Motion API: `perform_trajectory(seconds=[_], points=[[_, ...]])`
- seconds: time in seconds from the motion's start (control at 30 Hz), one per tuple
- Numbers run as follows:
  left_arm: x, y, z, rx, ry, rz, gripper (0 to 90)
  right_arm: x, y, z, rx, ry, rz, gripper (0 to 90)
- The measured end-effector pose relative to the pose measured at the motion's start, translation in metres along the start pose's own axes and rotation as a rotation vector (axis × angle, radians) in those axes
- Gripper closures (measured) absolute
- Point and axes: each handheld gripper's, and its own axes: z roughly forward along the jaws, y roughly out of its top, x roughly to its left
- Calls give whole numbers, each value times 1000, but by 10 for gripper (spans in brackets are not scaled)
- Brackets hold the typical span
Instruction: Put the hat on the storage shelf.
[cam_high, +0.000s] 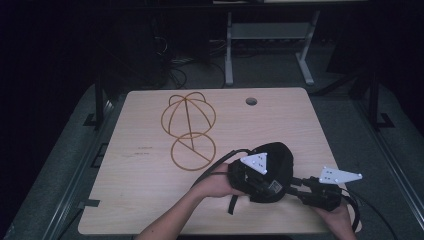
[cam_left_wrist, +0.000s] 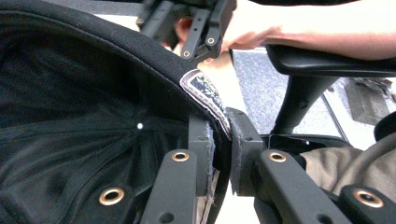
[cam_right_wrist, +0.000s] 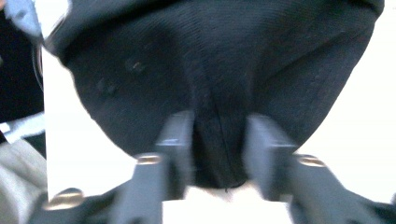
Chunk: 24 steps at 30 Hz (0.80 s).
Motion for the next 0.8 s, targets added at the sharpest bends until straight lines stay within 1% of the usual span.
perform_trajectory(seconds=[0.03, 0.07, 0.1, 0.13, 0.23, 0.27, 0.3, 0.33, 0.37, 0.4, 0.43, 0.47, 0.5, 0.53, 0.57, 0.6, 0.63, 0.67, 0.7, 0.73, 0.77, 0.8], points=[[1, -1, -1, 2, 11, 1, 811, 0, 0, 0, 0, 0, 0, 724], [1, -1, -2, 3, 16, -3, 811, 4, 1, -1, -4, -7, -24, 827], [1, -1, -4, 6, 23, 4, 811, 6, 1, -1, -7, -10, -36, 851], [1, -1, -4, 6, 27, 9, 811, 6, 1, 0, -6, -11, -40, 870], [-1, 0, -4, 10, 29, 18, 811, 6, 1, 0, -8, -9, -43, 869], [-3, 0, -5, 10, 31, 23, 812, 5, 1, 1, -11, 13, -34, 683], [-3, 0, -5, 10, 31, 23, 812, 5, 1, 1, -11, 13, -34, 683], [-3, 0, -5, 13, 25, 25, 811, 1, 1, 6, 1, 15, 26, 383], [-3, 0, -5, 13, 25, 25, 812, 1, 1, 6, 1, 15, 26, 383], [-3, 1, -5, 15, 18, 27, 812, -1, 1, 12, 23, 24, 50, 294], [-3, 1, -5, 20, 17, 30, 812, 0, 2, 13, 28, 16, 34, 266], [-3, 1, -5, 20, 17, 30, 812, 0, 2, 13, 28, 16, 34, 266], [-4, 1, -5, 21, 18, 31, 812, 1, 6, 15, 31, -3, 16, 293], [-3, 2, -6, 23, 17, 35, 812, 0, 8, 15, 36, -3, 10, 355], [-3, 2, -6, 23, 17, 35, 812, 0, 8, 15, 36, -3, 10, 355], [-2, 3, -7, 19, 17, 36, 812, 0, 9, 16, 21, 29, -2, 532], [-2, 3, -7, 19, 17, 36, 813, 0, 9, 16, 21, 29, -2, 532], [-2, 4, -7, 19, 18, 35, 813, 0, 9, 18, 33, 37, -28, 735], [-2, 4, -7, 19, 18, 35, 812, 0, 9, 18, 33, 37, -28, 735], [-1, 5, -8, 21, 19, 35, 812, 1, 9, 18, 36, 38, -39, 795], [-1, 5, -8, 20, 22, 36, 813, 1, 9, 19, 28, 36, -51, 850], [0, 5, -10, 15, 29, 29, 812, 2, 9, 17, 21, 36, -50, 883]])
